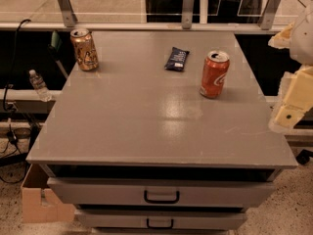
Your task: Knock coke can over
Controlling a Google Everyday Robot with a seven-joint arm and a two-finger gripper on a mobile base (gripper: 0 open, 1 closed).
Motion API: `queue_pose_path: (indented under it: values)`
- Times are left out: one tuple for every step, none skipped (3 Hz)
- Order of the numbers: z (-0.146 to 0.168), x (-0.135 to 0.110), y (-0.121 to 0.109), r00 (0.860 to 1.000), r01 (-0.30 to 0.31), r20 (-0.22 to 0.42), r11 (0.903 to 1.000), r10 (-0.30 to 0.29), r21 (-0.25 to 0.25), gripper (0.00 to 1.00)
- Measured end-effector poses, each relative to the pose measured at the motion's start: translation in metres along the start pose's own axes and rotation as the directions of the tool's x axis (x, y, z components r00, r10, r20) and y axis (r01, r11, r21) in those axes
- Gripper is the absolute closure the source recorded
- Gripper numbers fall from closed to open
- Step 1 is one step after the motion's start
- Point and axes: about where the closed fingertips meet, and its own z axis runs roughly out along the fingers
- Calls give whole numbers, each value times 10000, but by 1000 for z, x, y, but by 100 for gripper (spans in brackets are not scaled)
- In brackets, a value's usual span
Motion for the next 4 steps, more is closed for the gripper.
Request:
queue_pose_path:
  values:
    - [0,0,0,10000,0,1,10000,0,2,0]
    - [-1,-1,-2,9998,-30,203,9999,28,97,0]
    - [22,5,-17,9950,-597,808,9982,593,35,0]
    - [57,9,-42,9736,-1683,1556,9857,1670,-50,0]
